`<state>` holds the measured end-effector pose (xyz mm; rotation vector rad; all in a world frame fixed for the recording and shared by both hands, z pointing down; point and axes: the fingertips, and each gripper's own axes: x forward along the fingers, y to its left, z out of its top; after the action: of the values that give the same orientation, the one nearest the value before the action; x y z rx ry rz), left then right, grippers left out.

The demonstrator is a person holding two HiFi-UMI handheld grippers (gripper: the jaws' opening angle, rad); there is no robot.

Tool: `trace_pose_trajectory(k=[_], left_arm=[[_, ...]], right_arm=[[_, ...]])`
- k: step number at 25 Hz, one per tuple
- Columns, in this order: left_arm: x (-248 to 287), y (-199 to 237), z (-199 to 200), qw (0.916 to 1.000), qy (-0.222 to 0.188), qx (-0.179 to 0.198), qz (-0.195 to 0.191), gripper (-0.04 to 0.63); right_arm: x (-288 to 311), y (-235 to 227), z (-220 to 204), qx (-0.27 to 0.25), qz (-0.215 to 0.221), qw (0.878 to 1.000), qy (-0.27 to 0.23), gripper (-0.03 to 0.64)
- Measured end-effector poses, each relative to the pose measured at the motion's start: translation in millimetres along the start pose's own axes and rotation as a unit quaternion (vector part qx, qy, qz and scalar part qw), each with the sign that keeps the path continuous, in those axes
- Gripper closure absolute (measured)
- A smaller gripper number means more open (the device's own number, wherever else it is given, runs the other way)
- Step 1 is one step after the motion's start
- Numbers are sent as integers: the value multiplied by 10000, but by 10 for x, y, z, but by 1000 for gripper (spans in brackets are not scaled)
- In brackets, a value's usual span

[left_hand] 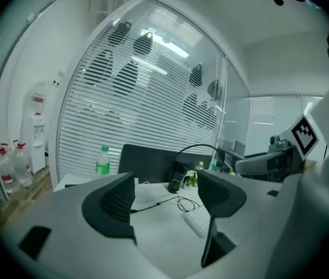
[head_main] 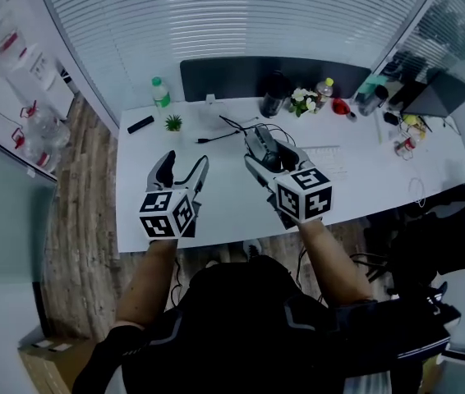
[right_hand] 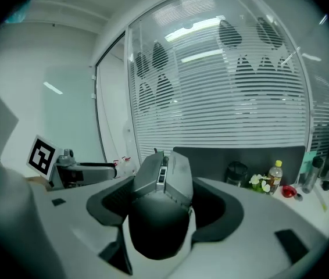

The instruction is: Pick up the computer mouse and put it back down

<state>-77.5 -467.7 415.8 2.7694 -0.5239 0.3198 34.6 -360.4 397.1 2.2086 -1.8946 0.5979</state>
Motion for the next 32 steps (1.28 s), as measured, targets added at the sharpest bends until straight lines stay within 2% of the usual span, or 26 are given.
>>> trace_pose_trajectory(k=[6, 9, 12, 18, 21, 24, 32], left_arm=[[125, -244, 70, 9986, -240, 57, -457, 241], [186, -364, 75, 9982, -250, -13, -551, 241], [220, -502, 129, 9974, -273, 101, -658, 241], [406, -825, 274, 9954, -256, 432, -810, 241], [552, -1114, 270, 9932, -203, 471, -1041, 242], [725, -1447, 291, 9921, -173, 633, -1067, 242], [1255, -2283, 298, 9913, -98, 660, -1133, 242]], right_arm=[[-248, -201, 40, 82, -515, 9986, -51, 322], [-405, -317, 49, 27, -701, 9975, -66, 321], [-542, -449, 61, 107, -798, 9966, -154, 321], [-764, -827, 94, 241, -866, 9954, -324, 321], [-908, -1066, 94, 329, -880, 9946, -432, 321], [-1078, -1337, 113, 349, -885, 9941, -523, 321], [-1530, -2148, 70, 318, -894, 9938, -576, 321]])
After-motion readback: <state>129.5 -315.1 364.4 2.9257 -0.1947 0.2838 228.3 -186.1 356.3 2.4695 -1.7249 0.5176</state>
